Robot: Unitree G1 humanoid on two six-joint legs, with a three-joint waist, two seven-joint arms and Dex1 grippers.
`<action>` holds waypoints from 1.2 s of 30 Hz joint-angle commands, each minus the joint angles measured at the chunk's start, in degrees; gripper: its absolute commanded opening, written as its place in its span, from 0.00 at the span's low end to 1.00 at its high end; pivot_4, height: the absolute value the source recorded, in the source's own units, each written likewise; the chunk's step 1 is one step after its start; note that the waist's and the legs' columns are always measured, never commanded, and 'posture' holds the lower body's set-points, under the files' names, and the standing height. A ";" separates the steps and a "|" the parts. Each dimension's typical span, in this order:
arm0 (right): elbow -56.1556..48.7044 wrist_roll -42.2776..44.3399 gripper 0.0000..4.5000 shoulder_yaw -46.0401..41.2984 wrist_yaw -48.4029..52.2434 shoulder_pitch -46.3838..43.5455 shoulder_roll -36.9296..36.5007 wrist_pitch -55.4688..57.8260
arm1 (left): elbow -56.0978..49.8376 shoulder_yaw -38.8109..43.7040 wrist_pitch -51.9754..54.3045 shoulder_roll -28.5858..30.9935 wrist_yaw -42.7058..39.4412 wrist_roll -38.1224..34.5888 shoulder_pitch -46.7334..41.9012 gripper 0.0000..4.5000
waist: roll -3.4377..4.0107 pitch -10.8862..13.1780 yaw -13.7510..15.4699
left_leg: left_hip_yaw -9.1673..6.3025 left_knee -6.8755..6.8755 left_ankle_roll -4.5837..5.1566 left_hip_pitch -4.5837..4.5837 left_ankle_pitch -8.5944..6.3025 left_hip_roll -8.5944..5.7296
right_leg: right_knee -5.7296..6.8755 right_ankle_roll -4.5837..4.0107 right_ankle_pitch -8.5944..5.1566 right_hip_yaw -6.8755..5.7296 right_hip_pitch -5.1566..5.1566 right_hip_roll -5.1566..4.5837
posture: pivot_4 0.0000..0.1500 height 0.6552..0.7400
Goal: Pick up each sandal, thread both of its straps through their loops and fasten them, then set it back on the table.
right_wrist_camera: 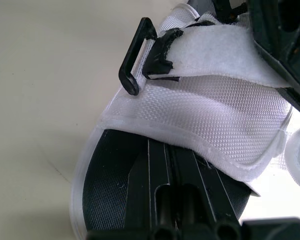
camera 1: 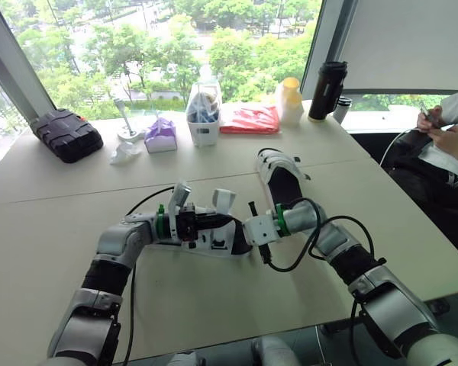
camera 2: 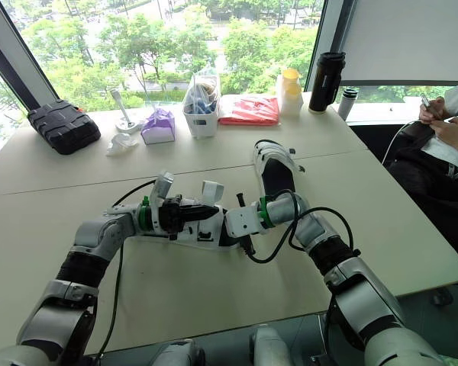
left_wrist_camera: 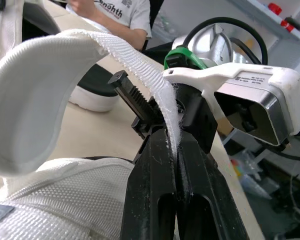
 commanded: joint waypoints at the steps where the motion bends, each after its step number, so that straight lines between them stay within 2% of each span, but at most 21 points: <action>1: 0.97 -2.39 0.00 1.72 0.67 1.18 -0.51 1.05 | 1.59 -2.55 -4.00 0.70 -0.86 4.25 2.09 0.01 | 0.00 0.00 0.00 | 0.00 0.00 0.00 0.00 0.00 0.00 | 0.00 0.00 0.00 0.00 0.00 0.00 | 1.00 1.00; 6: 0.72 -2.38 0.00 1.78 0.77 1.28 -0.59 1.12 | 2.76 -2.81 -9.14 0.65 -1.14 6.54 3.23 0.01 | 0.01 -0.02 -0.02 | 0.00 0.00 0.00 0.00 0.00 0.00 | 0.00 0.00 0.00 0.00 0.00 0.00 | 1.00 1.00; 17: 0.51 -2.19 0.00 1.87 0.88 1.45 -0.45 1.30 | 2.08 -4.43 -10.87 0.73 -0.82 9.33 5.04 0.01 | 0.01 -0.04 0.13 | 0.00 0.00 0.01 0.00 -0.01 0.00 | -0.01 0.00 0.00 0.00 0.01 0.00 | 1.00 1.00; 27: 0.45 -2.17 0.00 1.90 0.99 1.50 -0.52 1.31 | 1.39 0.24 -11.31 -2.68 1.35 5.37 2.58 0.01 | 0.01 -0.04 0.61 | 0.00 0.01 0.01 0.00 0.00 0.00 | -0.01 0.00 0.00 0.00 0.02 -0.01 | 1.00 1.00; 36: 0.01 -2.17 0.00 1.87 1.08 1.75 -0.58 1.51 | -0.40 2.68 -7.62 -4.17 1.93 2.76 0.84 0.01 | -0.01 -0.03 0.76 | 0.01 0.02 0.01 -0.01 0.00 -0.01 | -0.01 0.01 0.00 0.00 0.02 0.00 | 1.00 1.00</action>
